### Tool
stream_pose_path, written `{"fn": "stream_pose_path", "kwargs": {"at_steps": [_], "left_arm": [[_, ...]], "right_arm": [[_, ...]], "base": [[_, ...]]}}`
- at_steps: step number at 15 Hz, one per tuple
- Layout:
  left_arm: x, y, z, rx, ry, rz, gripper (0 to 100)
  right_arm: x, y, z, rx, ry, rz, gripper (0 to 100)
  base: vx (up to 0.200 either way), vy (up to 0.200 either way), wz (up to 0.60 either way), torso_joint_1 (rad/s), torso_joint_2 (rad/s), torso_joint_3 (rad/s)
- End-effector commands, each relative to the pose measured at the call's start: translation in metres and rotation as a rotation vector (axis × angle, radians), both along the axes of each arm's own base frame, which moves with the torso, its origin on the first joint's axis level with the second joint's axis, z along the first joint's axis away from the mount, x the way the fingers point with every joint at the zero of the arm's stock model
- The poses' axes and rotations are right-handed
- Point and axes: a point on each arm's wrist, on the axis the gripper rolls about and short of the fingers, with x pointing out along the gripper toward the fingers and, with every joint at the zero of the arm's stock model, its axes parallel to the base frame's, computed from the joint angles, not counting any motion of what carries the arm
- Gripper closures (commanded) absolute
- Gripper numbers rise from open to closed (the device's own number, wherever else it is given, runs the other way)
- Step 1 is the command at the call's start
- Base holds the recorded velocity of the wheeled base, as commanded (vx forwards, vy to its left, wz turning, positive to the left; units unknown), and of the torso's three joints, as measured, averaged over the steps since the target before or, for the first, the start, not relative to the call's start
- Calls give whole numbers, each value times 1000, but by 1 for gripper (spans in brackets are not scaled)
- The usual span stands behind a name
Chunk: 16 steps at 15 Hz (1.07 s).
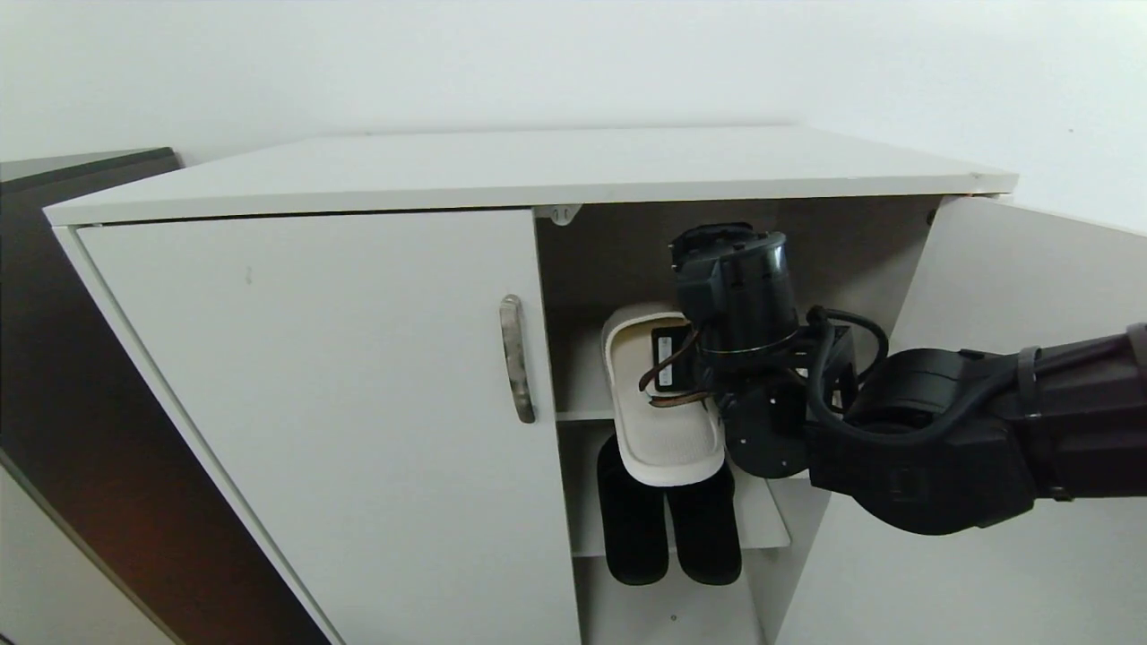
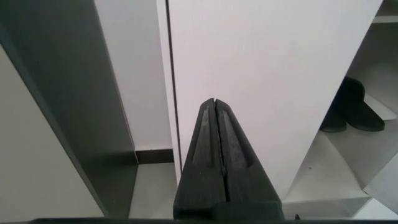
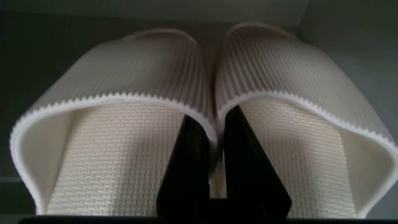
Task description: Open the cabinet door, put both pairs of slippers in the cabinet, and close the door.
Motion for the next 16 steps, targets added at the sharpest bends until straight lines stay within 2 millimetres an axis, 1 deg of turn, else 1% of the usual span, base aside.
{"fn": "stream_pose_path", "kwargs": {"at_steps": [1,2,5,8,10,11,13,16], "left_arm": [[0,0,0,-2,1,0,100],[0,0,0,-2,1,0,100],[0,0,0,-2,1,0,100],[0,0,0,-5,1,2,100],[0,0,0,-5,1,3,100],[0,0,0,-5,1,3,100],[0,0,0,-5,1,3,100],[0,0,0,-5,1,3,100]], "right_arm": [[2,3,0,6,-7,5,100],[5,5,-1,7,-7,5,100],[25,7,-4,23,-8,10,100],[56,12,-4,22,-31,-10,100],[69,12,-6,23,-29,-13,100],[79,11,-10,14,-20,-27,100],[89,9,-13,12,-17,-39,100],[94,8,-21,4,-5,-43,100]], "base": [[0,0,0,0,0,0],[0,0,0,0,0,0],[0,0,0,0,0,0],[0,0,0,0,0,0],[0,0,0,0,0,0],[0,0,0,0,0,0],[0,0,0,0,0,0],[0,0,0,0,0,0]]}}
